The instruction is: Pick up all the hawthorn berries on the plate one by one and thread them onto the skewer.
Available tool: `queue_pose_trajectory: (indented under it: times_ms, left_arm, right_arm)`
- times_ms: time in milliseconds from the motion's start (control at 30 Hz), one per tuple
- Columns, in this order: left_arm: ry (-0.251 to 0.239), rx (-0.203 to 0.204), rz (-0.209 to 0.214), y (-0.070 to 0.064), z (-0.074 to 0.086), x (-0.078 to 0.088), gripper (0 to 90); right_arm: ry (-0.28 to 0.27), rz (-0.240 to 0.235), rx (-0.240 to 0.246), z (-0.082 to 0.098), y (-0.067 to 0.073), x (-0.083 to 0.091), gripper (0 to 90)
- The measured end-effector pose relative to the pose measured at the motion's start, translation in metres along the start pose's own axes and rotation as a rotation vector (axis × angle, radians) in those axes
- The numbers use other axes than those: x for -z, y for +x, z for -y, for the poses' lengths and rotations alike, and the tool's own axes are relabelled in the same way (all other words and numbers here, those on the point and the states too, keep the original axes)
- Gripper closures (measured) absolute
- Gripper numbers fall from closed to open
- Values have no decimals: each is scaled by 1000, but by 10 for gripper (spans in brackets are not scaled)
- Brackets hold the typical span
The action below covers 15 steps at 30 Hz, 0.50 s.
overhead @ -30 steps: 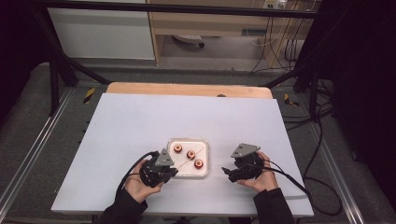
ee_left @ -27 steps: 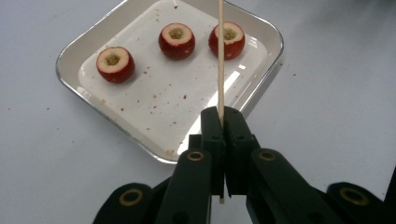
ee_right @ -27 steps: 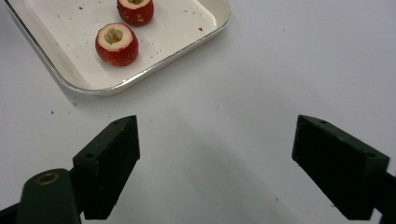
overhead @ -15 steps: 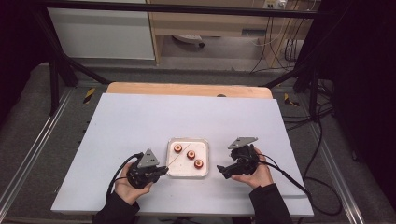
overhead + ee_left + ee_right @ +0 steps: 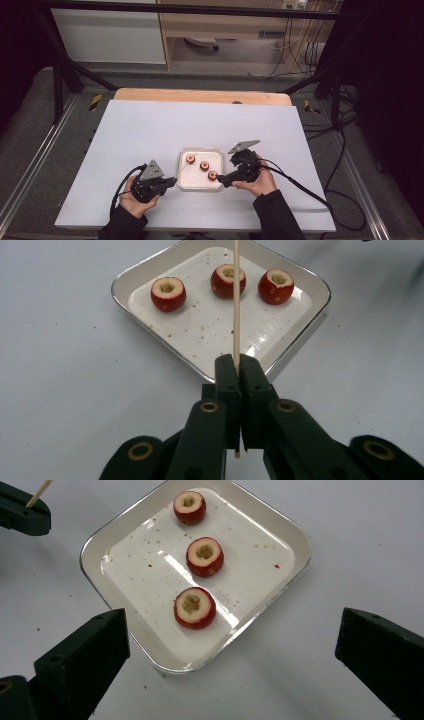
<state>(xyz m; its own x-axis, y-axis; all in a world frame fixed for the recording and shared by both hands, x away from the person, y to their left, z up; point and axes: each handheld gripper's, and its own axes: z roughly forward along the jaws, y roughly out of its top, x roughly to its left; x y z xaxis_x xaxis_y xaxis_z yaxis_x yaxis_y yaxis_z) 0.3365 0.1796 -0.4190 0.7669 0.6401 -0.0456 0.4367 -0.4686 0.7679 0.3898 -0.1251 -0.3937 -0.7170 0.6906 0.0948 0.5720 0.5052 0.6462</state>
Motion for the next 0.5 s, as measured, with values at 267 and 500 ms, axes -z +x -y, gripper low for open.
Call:
queue_pose_trajectory:
  times_ms: [267,500]
  left_arm:
    - [-10,9,-10,2,1,0,882]
    - [-1,8,-7,2,2,-2,882]
  right_arm:
    - [45,-10,23,-17,11,-14,94]
    - [137,-53,30,-25,12,-33,255]
